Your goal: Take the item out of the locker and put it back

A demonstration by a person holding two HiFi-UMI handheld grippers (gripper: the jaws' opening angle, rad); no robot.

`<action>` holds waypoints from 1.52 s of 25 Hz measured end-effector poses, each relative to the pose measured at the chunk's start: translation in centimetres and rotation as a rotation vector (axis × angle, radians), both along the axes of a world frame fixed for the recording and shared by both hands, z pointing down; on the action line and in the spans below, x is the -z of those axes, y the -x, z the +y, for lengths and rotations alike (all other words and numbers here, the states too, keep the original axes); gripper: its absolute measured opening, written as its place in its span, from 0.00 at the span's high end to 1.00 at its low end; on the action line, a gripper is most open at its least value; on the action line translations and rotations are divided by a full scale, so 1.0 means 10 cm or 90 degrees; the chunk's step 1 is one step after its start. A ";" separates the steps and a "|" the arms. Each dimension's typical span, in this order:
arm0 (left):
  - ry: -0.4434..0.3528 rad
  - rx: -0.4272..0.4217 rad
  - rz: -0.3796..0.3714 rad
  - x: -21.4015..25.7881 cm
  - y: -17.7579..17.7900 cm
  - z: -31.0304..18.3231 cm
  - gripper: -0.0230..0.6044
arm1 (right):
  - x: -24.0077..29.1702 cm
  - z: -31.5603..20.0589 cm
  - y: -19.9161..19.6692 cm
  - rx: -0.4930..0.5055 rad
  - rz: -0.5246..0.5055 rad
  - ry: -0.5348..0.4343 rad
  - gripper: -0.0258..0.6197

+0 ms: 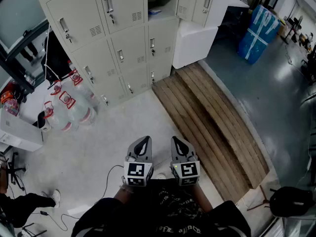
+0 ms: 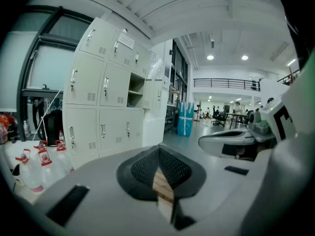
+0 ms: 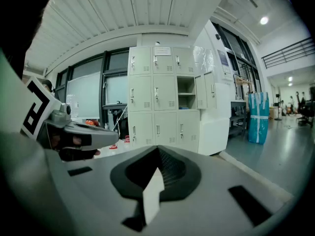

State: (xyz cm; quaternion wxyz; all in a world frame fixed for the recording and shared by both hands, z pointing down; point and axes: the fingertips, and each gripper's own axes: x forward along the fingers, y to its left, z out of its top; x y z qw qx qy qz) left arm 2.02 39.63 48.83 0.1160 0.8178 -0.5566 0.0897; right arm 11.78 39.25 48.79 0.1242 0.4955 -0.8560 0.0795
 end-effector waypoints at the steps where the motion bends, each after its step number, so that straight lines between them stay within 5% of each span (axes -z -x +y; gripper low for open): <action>1: -0.001 -0.002 -0.001 -0.01 0.02 -0.05 0.95 | 0.01 -0.04 0.02 -0.003 0.002 0.008 0.96; 12: 0.001 -0.043 0.001 -0.01 0.25 -0.88 0.95 | 0.02 -0.84 0.05 -0.089 -0.011 0.002 0.96; 25: -0.014 -0.051 0.021 0.00 0.71 -1.69 0.95 | 0.07 -1.47 0.41 -0.118 0.005 -0.003 0.96; 38: -0.002 -0.001 -0.005 -0.15 0.74 -2.48 0.95 | -0.20 -2.53 0.53 -0.035 -0.013 0.025 0.96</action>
